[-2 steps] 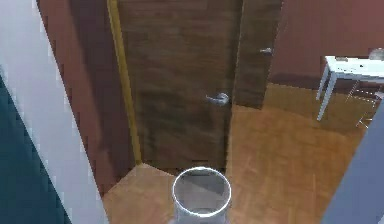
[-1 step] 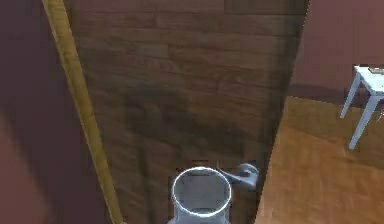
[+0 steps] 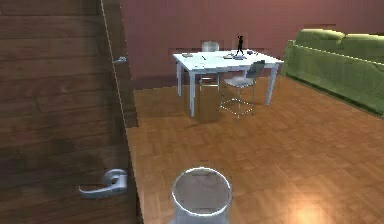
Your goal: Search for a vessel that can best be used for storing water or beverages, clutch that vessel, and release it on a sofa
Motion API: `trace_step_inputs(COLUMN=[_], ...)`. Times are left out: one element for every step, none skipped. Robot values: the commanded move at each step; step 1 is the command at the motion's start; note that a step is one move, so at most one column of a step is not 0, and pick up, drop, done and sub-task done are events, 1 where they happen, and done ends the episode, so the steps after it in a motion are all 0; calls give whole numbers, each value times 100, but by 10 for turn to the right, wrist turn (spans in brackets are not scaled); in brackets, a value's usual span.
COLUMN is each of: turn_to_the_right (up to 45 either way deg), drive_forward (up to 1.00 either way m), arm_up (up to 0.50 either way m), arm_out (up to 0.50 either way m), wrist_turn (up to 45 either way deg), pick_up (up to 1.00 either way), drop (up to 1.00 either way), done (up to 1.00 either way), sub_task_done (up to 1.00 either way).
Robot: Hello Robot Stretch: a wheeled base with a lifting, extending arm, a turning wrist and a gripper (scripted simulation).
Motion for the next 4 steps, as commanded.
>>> trace_step_inputs(turn_to_the_right=[210, 0, 450, 30], drive_forward=[0, 95, 0, 0], arm_up=[0, 0, 0, 0], arm_out=[0, 0, 0, 0], wrist_turn=[0, 0, 0, 0], pick_up=[0, 0, 0, 0], drop=[0, 0, 0, 0], done=[0, 0, 0, 0], sub_task_done=[0, 0, 0, 0])
